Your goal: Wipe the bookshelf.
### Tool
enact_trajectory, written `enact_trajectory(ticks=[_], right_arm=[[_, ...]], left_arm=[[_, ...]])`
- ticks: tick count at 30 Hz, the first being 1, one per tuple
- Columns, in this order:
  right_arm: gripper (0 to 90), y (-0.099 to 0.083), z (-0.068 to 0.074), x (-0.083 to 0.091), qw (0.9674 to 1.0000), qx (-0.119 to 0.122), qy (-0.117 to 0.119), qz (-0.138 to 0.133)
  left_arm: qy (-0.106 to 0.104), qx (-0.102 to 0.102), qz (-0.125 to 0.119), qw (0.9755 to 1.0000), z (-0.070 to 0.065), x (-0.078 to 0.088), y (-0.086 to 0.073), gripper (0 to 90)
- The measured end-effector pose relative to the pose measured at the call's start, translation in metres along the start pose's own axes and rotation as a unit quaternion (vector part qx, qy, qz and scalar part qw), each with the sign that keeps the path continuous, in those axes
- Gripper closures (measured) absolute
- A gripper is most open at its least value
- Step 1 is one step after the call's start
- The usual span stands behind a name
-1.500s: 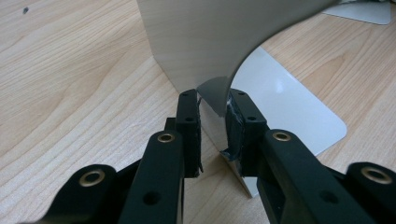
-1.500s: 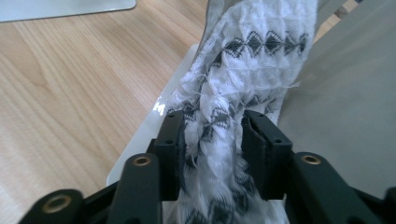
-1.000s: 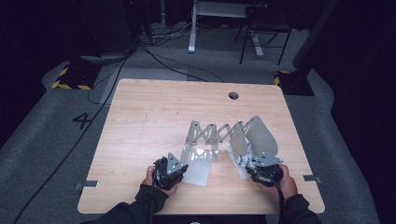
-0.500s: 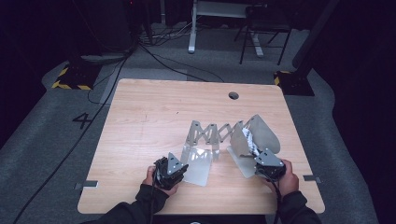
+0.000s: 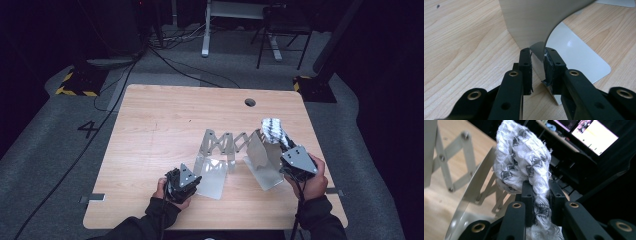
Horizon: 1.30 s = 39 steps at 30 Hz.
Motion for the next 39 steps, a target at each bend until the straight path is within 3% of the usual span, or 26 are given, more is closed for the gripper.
enact_trajectory(ticks=[5,11,14,21,29,32,37,39], right_arm=[[78.1,0.000,0.001,-0.001,0.9999,0.002,0.004,0.009],[78.2,-0.020,0.013,-0.016,0.9980,0.015,0.030,0.053],[78.1,-0.032,0.019,-0.023,0.9963,0.018,0.045,0.071],[78.2,-0.052,0.021,-0.034,0.9923,-0.001,0.080,0.094],[78.2,-0.071,0.029,-0.046,0.9850,-0.011,0.115,0.128],[78.2,-0.078,0.030,-0.051,0.9823,-0.035,0.133,0.127],[78.1,-0.085,0.036,-0.056,0.9782,-0.041,0.159,0.127],[78.1,-0.085,0.037,-0.056,0.9767,-0.044,0.179,0.110]], left_arm=[[-0.003,0.001,0.000,1.0000,0.000,0.000,0.000,77.2],[-0.001,0.003,0.000,1.0000,0.000,0.000,0.000,77.2],[0.000,0.002,0.000,1.0000,0.000,0.000,0.000,77.3],[0.002,0.001,0.000,1.0000,-0.001,0.000,0.000,77.5],[0.001,0.001,0.001,1.0000,-0.001,0.000,0.000,77.5],[0.004,-0.001,0.000,1.0000,-0.001,0.000,0.000,77.5],[0.005,-0.002,0.001,1.0000,-0.001,0.000,0.000,77.5],[0.004,-0.004,0.001,1.0000,-0.001,0.000,0.001,77.5]])
Point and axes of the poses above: each handheld gripper's, and its own axes: x roughly backward along the jaws, y roughly out of its top, z roughly to its left, the point moved 1 cm from there along -x, roughly forward along the jaws, and after that the axes turned 15 degrees about y, right-handed, at the moved point
